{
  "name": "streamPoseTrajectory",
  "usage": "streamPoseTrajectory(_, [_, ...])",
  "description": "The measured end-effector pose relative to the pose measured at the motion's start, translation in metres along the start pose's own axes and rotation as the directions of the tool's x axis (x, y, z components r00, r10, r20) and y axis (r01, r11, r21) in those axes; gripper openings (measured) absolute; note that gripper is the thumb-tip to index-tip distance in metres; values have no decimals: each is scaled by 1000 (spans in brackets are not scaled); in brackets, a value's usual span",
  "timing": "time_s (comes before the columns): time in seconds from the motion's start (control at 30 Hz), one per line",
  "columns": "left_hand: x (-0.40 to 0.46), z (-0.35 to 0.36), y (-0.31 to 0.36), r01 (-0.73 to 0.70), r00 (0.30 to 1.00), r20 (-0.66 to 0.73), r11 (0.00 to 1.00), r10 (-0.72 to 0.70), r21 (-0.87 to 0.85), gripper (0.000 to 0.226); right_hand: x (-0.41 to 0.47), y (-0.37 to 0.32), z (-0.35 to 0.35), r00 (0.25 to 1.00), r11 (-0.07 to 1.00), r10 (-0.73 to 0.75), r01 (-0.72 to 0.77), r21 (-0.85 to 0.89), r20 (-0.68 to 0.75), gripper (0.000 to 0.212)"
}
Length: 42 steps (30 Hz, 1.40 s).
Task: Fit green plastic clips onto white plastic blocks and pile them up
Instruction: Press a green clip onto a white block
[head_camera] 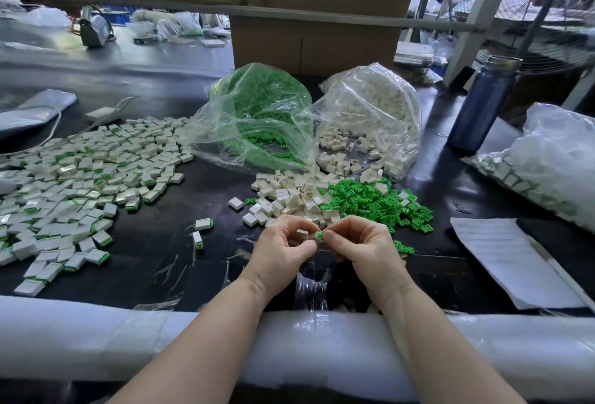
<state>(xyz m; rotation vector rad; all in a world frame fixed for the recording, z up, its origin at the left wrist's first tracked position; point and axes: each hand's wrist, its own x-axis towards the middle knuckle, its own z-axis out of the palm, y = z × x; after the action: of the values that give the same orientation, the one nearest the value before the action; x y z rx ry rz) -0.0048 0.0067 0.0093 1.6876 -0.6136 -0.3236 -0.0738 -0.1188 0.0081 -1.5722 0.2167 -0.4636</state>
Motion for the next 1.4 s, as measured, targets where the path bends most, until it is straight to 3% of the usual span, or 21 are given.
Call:
streamPoseTrajectory(0.3, [1, 1, -2, -47, 999, 0, 996, 48, 71, 12, 1, 1, 2, 999, 997, -33, 34, -73, 16, 18])
streamPoseTrajectory(0.6, [1, 0, -1, -43, 999, -1, 999, 43, 23, 20, -1, 0, 2, 999, 999, 39, -39, -35, 7, 7])
streamPoseTrajectory(0.8, [-1, 1, 0, -39, 998, 52, 999, 41, -30, 16, -2, -4, 4, 978, 987, 100, -75, -140, 181, 19])
streamPoseTrajectory(1.0, [-2, 2, 2, -98, 989, 115, 992, 89, 77, 25, -1, -3, 3, 978, 991, 132, -130, -19, 162, 18])
streamPoseTrajectory(1.4, [1, 4, -9, -148, 978, 179, 963, 108, 227, 33, -2, -5, 2, 975, 984, 174, -177, 11, 137, 17])
